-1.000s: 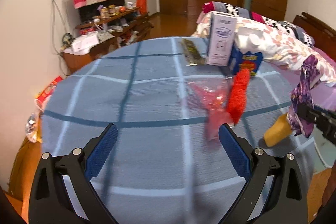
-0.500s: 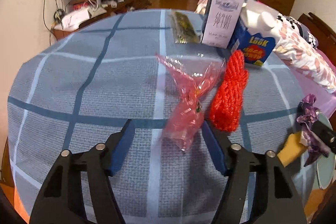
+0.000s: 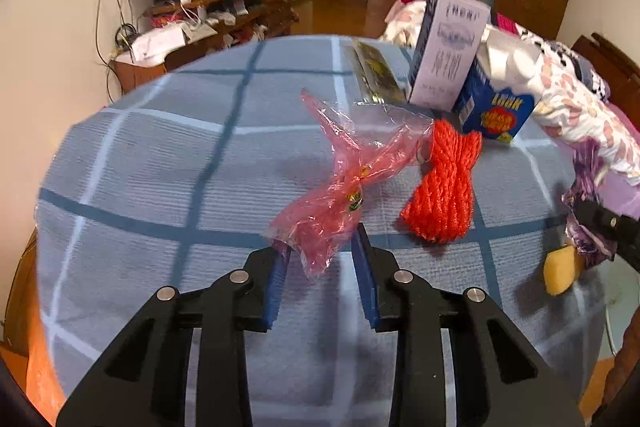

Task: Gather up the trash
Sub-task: 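Grasp the pink plastic bag on the table with the left tool, then carry the purple wrapper over the bucket with the right tool while the left tool carries the pink bag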

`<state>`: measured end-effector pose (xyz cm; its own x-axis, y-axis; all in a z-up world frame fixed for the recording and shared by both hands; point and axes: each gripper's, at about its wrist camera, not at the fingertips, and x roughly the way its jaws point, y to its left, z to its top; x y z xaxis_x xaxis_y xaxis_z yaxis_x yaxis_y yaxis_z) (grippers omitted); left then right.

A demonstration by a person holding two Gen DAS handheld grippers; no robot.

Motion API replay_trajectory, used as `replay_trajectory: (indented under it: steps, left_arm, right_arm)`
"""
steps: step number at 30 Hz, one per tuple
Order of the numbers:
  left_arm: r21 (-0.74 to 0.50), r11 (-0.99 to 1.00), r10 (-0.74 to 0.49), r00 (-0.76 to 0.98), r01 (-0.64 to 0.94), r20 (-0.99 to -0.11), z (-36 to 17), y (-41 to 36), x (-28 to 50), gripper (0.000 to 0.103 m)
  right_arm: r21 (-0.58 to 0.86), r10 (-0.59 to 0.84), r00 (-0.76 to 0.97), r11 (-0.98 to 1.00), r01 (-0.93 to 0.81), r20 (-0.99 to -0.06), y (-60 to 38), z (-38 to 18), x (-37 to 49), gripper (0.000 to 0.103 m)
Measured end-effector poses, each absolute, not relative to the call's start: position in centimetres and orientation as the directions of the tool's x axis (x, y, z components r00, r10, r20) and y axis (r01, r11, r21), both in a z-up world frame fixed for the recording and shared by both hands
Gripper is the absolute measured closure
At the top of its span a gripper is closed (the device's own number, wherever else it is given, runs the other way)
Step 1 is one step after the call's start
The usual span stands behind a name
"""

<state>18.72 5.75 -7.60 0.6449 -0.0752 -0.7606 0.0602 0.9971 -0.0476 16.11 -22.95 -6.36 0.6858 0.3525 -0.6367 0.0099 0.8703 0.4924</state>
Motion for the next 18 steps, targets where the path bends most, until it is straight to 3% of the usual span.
replay_trajectory:
  steps: [7, 13, 18]
  left_arm:
    - [-0.057, 0.998, -0.067, 0.691, 0.036, -0.719, -5.2, 7.3, 16.0, 0.072]
    - [-0.051, 0.997, -0.077, 0.713, 0.058, -0.697, -3.9, 7.3, 13.7, 0.072]
    - [-0.047, 0.995, -0.095, 0.719, 0.087, -0.689, -3.3, 6.1, 12.2, 0.072]
  right_arm:
    - [0.462, 0.412, 0.737, 0.874, -0.153, -0.536, -20.7, -2.7, 13.7, 0.079]
    - [0.421, 0.403, 0.746, 0.889, -0.181, -0.531, -20.0, -1.2, 11.3, 0.079]
    - [0.332, 0.298, 0.775, 0.935, -0.120, -0.558, -20.8, -1.1, 8.9, 0.079]
